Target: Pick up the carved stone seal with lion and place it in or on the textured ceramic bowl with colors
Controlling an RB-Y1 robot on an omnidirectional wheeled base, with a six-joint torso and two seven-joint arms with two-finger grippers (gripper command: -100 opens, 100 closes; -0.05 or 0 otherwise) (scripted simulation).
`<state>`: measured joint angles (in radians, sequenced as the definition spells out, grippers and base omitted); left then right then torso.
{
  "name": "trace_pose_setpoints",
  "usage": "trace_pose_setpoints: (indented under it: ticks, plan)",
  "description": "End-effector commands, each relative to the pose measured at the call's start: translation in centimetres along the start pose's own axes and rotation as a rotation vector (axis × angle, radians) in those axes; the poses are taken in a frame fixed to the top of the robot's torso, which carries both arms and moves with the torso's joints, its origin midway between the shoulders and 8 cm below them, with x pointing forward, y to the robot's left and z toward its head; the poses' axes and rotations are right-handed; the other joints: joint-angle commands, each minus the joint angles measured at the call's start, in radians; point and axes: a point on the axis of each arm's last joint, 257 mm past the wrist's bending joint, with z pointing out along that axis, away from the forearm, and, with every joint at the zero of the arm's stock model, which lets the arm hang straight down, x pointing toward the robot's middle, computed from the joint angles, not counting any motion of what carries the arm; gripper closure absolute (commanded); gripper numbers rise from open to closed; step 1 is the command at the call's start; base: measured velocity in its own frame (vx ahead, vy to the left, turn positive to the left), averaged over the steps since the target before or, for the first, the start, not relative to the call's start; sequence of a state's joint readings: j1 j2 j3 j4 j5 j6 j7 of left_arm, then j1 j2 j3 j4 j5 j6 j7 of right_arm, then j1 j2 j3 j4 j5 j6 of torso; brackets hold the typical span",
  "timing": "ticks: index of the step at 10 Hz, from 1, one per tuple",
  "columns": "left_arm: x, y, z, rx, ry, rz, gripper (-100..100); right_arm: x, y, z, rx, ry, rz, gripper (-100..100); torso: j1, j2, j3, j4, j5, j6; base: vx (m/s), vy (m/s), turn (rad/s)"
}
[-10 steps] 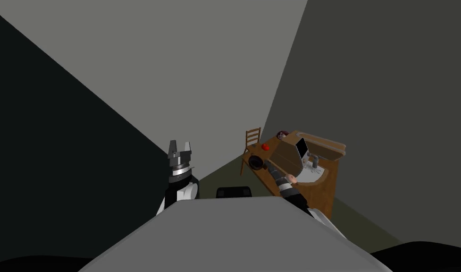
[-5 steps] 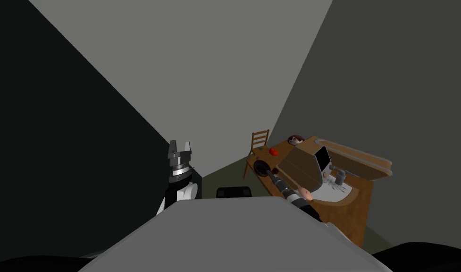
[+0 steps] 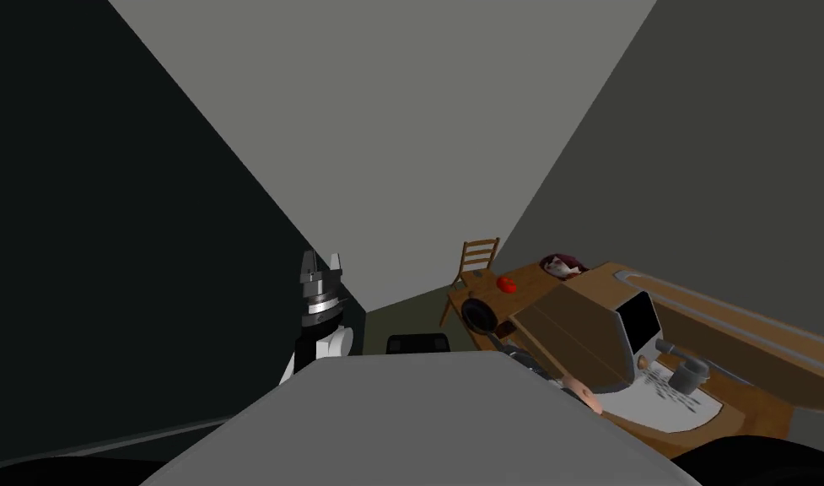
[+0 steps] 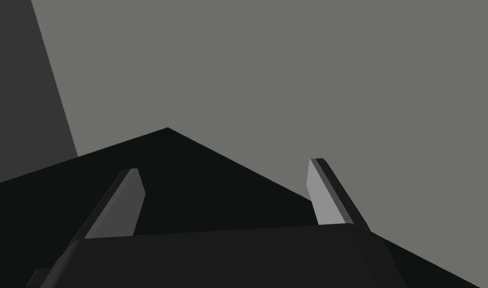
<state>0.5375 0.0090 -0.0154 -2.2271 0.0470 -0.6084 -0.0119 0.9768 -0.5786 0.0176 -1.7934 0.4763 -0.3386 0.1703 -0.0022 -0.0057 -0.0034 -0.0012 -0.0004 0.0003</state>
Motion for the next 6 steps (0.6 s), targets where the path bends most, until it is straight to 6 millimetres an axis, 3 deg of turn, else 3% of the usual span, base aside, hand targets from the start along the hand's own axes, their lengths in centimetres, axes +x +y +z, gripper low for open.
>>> trace_pose_setpoints:
  ticks: [1,2,3,6]
  plan:
    - [0.0,0.0,0.0,0.0,0.0,0.0,0,2.5,-2.3,-1.4,0.047,0.074,-0.067,-100,0.0,0.0,0.0,0.0,0.0,0.0,0.062,-0.039,0.283]
    - [0.0,0.0,0.0,0.0,0.0,0.0,0,3.6,-3.8,-2.5,0.074,0.117,-0.105,-100,0.001,0.0,0.0,0.0,0.0,0.0,0.067,-0.036,0.245]
    - [0.0,0.0,0.0,0.0,0.0,0.0,0,3.6,-3.8,-2.5,0.074,0.117,-0.105,-100,0.001,0.0,0.0,0.0,0.0,0.0,0.038,-0.031,0.066]
    - [0.0,0.0,0.0,0.0,0.0,0.0,0,6.4,-7.8,-5.9,0.143,0.235,-0.211,-100,0.002,0.002,0.001,0.001,0.001,0.0,0.033,-0.027,0.196]
